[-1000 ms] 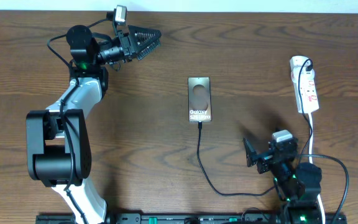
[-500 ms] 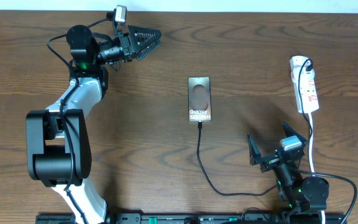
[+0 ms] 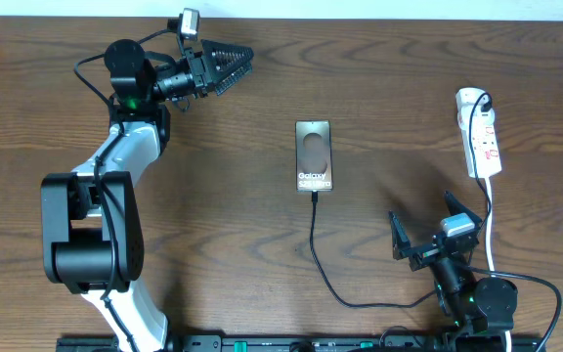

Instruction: Plug charger to phone and switch on socket

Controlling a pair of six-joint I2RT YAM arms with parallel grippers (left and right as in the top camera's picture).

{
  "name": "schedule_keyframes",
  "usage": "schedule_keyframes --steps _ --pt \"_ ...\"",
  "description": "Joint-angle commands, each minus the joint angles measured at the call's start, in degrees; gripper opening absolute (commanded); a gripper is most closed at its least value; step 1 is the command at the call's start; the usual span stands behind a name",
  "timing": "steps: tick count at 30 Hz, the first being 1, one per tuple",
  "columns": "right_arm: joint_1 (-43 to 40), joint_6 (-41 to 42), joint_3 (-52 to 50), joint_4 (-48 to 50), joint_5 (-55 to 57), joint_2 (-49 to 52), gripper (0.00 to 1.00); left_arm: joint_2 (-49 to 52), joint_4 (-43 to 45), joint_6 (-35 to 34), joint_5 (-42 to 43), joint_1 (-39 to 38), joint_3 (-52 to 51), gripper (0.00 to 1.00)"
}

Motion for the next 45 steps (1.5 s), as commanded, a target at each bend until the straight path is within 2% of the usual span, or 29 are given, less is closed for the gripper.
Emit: schedule_keyframes --steps 1,19,24,27,29,32,34,36,40,45 --pt "0.9 0.8 -0.2 -0.2 -0.3 -0.4 0.99 -0.7 0.5 0.4 0.4 0.1 0.6 0.93" --pt "0.9 0.8 -0.2 -0.2 -0.3 -0.4 0.99 -2.7 -1.9 0.4 0.0 0.3 0.6 0.94" --pt "0.9 0.8 -0.2 -0.2 -0.3 -0.4 0.99 -8.3 -2.3 5.6 -2.8 0.8 0.6 0.94" --pt "0.9 0.8 -0.2 -0.2 -0.3 -0.4 0.99 -13.4 -12.3 17.0 -10.2 0.9 0.6 0.94" --pt "0.9 0.8 -0.2 -0.2 -0.3 -0.4 0.99 -17.3 -26.7 26.0 -17.5 0.9 0.6 0.94" --pt "0.9 0.8 -0.2 -0.2 -0.3 -0.4 0.99 -22.7 -50.0 36.0 -32.6 0.9 0.6 0.94" --pt "0.9 0.8 -0.2 -0.2 -0.3 -0.4 0.99 -25.8 -62.4 41.6 -42.6 0.9 0.6 0.94" --pt "0.9 0.8 -0.2 -0.2 -0.3 -0.4 0.99 -27.8 -68.9 45.8 -47.9 0.9 0.4 0.94" --pt "0.9 0.8 -0.2 -0.2 -0.3 -0.4 0.99 -33.0 -73.7 53.9 -54.4 0.9 -2.5 0.94" --pt "0.9 0.8 -0.2 -0.2 -0.3 -0.4 0.99 -42.5 -70.6 55.7 -59.2 0.9 -13.9 0.94"
